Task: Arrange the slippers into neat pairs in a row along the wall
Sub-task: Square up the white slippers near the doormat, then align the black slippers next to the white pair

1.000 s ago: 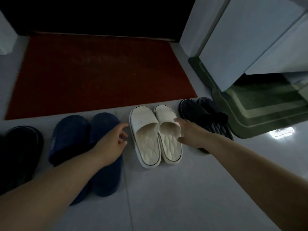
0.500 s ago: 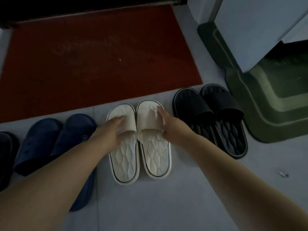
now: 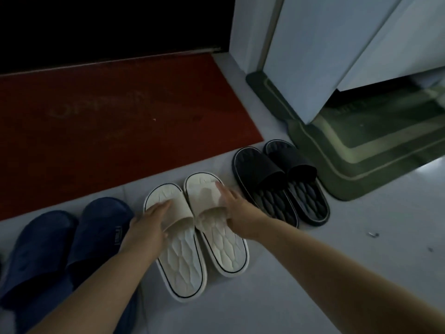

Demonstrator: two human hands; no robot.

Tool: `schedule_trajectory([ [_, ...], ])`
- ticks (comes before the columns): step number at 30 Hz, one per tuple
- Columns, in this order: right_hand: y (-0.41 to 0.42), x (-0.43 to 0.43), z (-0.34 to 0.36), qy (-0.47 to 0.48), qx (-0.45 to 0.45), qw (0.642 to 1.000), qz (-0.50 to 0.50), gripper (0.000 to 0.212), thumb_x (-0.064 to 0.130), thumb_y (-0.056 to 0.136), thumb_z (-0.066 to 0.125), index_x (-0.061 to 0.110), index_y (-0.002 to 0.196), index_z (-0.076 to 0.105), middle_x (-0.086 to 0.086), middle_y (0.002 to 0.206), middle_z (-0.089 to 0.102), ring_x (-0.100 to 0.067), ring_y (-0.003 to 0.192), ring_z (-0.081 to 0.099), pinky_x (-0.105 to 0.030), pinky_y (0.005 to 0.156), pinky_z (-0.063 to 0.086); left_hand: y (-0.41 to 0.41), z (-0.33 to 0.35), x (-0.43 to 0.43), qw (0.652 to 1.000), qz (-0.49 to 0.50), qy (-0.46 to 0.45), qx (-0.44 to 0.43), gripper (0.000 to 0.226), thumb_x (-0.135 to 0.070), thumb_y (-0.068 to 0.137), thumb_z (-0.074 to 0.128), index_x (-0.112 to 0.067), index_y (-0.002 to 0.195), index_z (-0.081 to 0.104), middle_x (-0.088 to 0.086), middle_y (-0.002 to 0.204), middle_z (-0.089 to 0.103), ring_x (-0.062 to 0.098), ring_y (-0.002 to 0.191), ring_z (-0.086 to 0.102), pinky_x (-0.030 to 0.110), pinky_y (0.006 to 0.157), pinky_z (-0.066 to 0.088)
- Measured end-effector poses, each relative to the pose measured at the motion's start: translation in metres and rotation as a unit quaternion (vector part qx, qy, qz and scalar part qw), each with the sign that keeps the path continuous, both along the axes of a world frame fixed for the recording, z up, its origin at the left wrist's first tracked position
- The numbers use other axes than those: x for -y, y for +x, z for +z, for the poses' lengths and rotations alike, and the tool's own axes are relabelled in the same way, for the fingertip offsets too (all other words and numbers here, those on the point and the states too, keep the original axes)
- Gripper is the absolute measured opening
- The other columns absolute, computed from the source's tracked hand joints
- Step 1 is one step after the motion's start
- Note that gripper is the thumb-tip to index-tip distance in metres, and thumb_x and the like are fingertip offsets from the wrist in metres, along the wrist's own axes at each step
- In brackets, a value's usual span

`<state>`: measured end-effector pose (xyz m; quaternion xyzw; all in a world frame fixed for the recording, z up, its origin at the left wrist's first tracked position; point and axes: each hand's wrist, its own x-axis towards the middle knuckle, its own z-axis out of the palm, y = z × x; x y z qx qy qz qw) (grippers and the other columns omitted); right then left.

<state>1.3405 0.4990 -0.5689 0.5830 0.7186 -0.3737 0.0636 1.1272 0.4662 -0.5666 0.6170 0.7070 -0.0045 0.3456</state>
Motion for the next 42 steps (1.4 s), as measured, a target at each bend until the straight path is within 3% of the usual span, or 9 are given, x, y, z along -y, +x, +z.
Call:
schedule_trajectory([
  [4, 0.004, 0.014, 0.011, -0.029, 0.020, 0.999, 0.009, 0.094, -0.001, 0.087, 0.051, 0.028, 0.147, -0.015, 0.002, 0.160, 0.005, -0.030, 0.135, 0.036, -0.036, 0.105, 0.036, 0.001, 0.001, 0.010, 0.999, 0.020, 0.027, 0.008, 0.063, -0.015, 0.093, 0.050, -0.030, 0.146, 0.020, 0.000, 0.153, 0.031, 0.032, 0.130, 0.037, 0.044, 0.103, 0.039],
  [10, 0.010, 0.008, 0.018, -0.021, 0.059, 0.998, 0.002, 0.088, 0.005, 0.089, 0.050, 0.028, 0.148, -0.011, -0.010, 0.147, 0.040, -0.031, 0.114, 0.056, -0.040, 0.094, 0.045, -0.001, 0.000, 0.013, 0.997, 0.053, 0.032, 0.036, 0.064, -0.013, 0.090, 0.054, -0.031, 0.144, 0.025, 0.004, 0.145, 0.043, 0.033, 0.126, 0.043, 0.047, 0.100, 0.043],
  [16, -0.002, 0.011, 0.005, -0.003, 0.085, 0.995, 0.050, 0.086, 0.000, 0.090, 0.045, 0.029, 0.148, -0.011, 0.004, 0.160, -0.007, -0.034, 0.126, 0.047, -0.035, 0.095, 0.042, 0.000, -0.001, 0.015, 0.994, 0.093, 0.045, 0.047, 0.069, -0.011, 0.089, 0.055, -0.026, 0.146, 0.020, 0.010, 0.145, 0.041, 0.036, 0.123, 0.047, 0.050, 0.099, 0.044],
  [24, 0.015, 0.005, -0.003, 0.032, 0.041, 0.996, 0.069, 0.080, 0.005, 0.091, 0.047, 0.032, 0.148, -0.002, 0.007, 0.160, -0.002, -0.030, 0.135, 0.039, -0.043, 0.108, 0.037, 0.008, 0.002, 0.016, 0.993, 0.085, 0.063, 0.049, 0.061, -0.016, 0.090, 0.053, -0.027, 0.144, 0.027, 0.007, 0.147, 0.039, 0.034, 0.125, 0.046, 0.051, 0.100, 0.044],
  [29, 0.073, -0.027, 0.019, 0.277, 0.045, 0.942, -0.184, 0.076, 0.011, 0.079, 0.062, 0.018, 0.144, 0.024, -0.010, 0.154, 0.021, -0.033, 0.139, 0.024, -0.044, 0.114, 0.027, 0.028, 0.013, 0.006, 0.994, 0.040, 0.104, 0.015, 0.065, -0.030, 0.088, 0.057, -0.023, 0.145, 0.026, 0.005, 0.152, 0.033, 0.030, 0.138, 0.031, 0.046, 0.115, 0.023],
  [32, 0.115, -0.048, 0.025, 0.164, 0.121, 0.920, -0.333, 0.092, 0.021, 0.077, 0.070, 0.025, 0.147, 0.009, -0.014, 0.154, 0.009, -0.042, 0.136, 0.023, -0.050, 0.109, 0.031, 0.041, 0.016, 0.001, 0.993, 0.026, 0.111, 0.004, 0.065, -0.027, 0.087, 0.057, -0.026, 0.145, 0.026, 0.002, 0.152, 0.034, 0.027, 0.140, 0.029, 0.050, 0.118, 0.017],
  [35, 0.121, -0.058, 0.016, 0.060, 0.091, 0.944, -0.310, 0.085, 0.030, 0.082, 0.068, 0.028, 0.148, 0.014, -0.015, 0.155, 0.003, -0.044, 0.127, 0.040, -0.044, 0.104, 0.039, 0.051, 0.017, -0.001, 0.995, 0.026, 0.096, 0.012, 0.066, -0.023, 0.086, 0.056, -0.028, 0.144, 0.026, 0.001, 0.152, 0.034, 0.026, 0.140, 0.029, 0.051, 0.119, 0.013],
  [39, 0.107, -0.056, 0.002, 0.167, 0.079, 0.945, -0.268, 0.048, 0.016, 0.094, 0.048, 0.017, 0.140, 0.037, -0.014, 0.150, 0.021, -0.041, 0.109, 0.056, -0.039, 0.089, 0.046, 0.059, 0.016, -0.001, 0.997, 0.030, 0.076, 0.009, 0.066, -0.023, 0.087, 0.057, -0.028, 0.145, 0.025, 0.002, 0.151, 0.035, 0.027, 0.139, 0.030, 0.050, 0.119, 0.009],
  [42, 0.109, -0.048, -0.003, 0.194, 0.071, 0.940, -0.270, 0.046, 0.008, 0.093, 0.043, 0.016, 0.139, 0.039, -0.011, 0.149, 0.025, -0.038, 0.107, 0.057, -0.040, 0.087, 0.048, 0.061, 0.014, -0.001, 0.997, 0.028, 0.072, 0.009, 0.067, -0.025, 0.087, 0.058, -0.028, 0.145, 0.025, 0.003, 0.151, 0.036, 0.027, 0.139, 0.031, 0.050, 0.119, 0.014],
])
